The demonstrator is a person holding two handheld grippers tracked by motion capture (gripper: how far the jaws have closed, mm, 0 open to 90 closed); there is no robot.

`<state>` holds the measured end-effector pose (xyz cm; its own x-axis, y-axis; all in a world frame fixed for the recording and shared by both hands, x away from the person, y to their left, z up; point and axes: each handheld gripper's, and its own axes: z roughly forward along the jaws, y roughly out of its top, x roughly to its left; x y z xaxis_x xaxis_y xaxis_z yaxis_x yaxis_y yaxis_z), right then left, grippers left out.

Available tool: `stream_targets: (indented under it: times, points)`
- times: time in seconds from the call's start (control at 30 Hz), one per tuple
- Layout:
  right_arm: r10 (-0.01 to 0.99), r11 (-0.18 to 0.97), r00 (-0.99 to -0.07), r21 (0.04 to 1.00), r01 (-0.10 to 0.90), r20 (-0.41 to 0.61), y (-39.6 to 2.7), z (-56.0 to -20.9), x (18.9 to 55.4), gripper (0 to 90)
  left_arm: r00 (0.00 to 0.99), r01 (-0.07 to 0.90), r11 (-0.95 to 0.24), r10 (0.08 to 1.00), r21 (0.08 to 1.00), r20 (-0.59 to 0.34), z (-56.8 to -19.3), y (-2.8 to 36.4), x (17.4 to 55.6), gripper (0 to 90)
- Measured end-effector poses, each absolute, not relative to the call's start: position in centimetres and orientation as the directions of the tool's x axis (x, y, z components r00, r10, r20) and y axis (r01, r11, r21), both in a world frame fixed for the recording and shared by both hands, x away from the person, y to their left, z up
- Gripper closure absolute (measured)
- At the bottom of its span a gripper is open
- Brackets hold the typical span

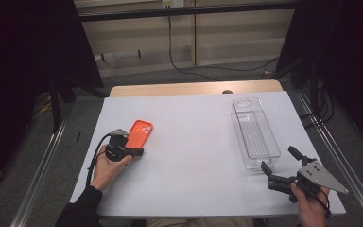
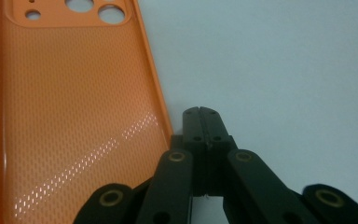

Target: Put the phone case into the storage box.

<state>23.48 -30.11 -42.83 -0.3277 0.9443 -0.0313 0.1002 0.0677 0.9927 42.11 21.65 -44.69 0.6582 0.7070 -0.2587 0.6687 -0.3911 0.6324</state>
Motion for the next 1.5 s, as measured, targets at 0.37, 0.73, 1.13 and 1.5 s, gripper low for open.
stream_targets:
  times: [0.37,0.73,1.13,1.5]
  points:
    - [0.943,0.071,-0.331,0.992,0.104,-0.033,-30.0,-42.9,23.5,0.0,0.644,0.678,-0.375,0.717,0.632,-0.266,-44.6,22.3,42.2,90.0]
    - [0.944,0.07,-0.329,0.992,0.102,-0.033,-30.1,-42.8,23.5,0.0,0.662,0.623,-0.354,0.714,0.698,-0.228,-43.7,22.4,41.9,89.4]
    - [0.944,0.07,-0.33,0.992,0.103,-0.032,-30.0,-42.8,23.5,0.0,0.66,0.577,-0.308,0.721,0.756,-0.211,-42.8,23.1,41.6,79.3]
    - [0.944,0.07,-0.33,0.992,0.103,-0.032,-30.0,-42.8,23.5,0.0,0.636,0.526,-0.247,0.75,0.814,-0.184,-41.7,23.6,41.3,44.8]
